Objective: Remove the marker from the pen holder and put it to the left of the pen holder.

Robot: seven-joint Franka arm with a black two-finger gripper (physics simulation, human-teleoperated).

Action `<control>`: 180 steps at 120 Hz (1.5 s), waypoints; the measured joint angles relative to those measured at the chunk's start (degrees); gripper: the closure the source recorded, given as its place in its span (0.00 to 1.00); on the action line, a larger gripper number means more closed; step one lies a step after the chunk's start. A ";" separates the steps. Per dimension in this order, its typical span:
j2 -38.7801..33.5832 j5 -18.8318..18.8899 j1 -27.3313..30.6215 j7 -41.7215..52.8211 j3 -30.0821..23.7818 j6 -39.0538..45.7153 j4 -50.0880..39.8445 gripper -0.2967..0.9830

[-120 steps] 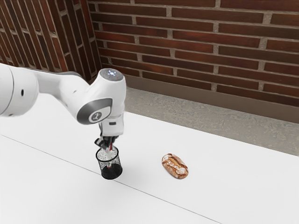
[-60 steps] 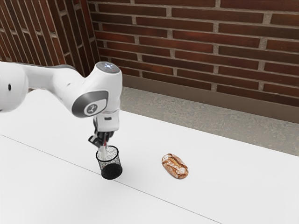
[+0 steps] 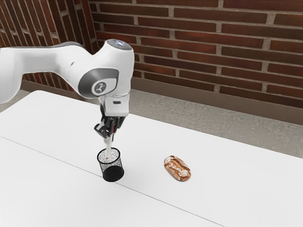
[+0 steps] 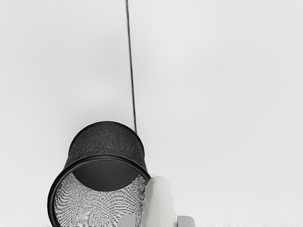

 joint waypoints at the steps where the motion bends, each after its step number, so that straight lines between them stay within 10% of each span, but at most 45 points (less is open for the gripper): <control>1: 0.02 0.18 -0.08 0.00 0.01 0.07 0.02 0.82; 19: 2.21 2.74 1.22 0.20 0.09 4.98 -0.10 0.82; 46: 6.90 3.75 20.86 0.48 0.13 20.67 -0.46 0.81; 133: 16.37 4.27 25.25 0.56 0.16 45.74 -6.02 0.82; 180: 16.26 3.85 24.80 1.06 0.07 45.70 -6.50 0.34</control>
